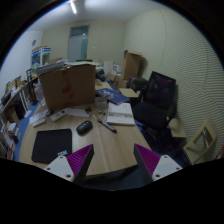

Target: Arrange mouse

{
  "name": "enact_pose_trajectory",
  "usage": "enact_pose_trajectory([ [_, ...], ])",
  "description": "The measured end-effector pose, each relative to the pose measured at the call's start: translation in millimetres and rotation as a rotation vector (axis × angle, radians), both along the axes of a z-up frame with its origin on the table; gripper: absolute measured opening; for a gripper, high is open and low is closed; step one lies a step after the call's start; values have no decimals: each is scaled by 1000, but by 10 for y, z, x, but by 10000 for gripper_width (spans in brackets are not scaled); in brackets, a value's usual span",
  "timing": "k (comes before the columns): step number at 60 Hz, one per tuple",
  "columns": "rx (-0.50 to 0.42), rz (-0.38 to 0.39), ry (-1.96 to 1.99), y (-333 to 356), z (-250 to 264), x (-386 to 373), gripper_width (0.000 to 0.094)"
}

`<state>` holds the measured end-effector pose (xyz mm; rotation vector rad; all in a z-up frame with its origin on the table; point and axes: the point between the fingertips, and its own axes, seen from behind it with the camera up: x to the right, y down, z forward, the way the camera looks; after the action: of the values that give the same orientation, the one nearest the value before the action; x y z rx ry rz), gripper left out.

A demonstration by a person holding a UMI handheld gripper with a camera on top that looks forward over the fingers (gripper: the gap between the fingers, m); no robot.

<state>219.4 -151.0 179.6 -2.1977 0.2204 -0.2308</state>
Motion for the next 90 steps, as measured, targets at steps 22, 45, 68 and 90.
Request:
enact_pose_trajectory([
  [22,40,295,134,1223,-611,-613,829],
  [45,-53,453,210,2156,-1722,-1064,821],
  [68,-19,441,127,2879,-1867,-1123,779],
  [90,-10,377,81,2936,-1906,-1188,405],
])
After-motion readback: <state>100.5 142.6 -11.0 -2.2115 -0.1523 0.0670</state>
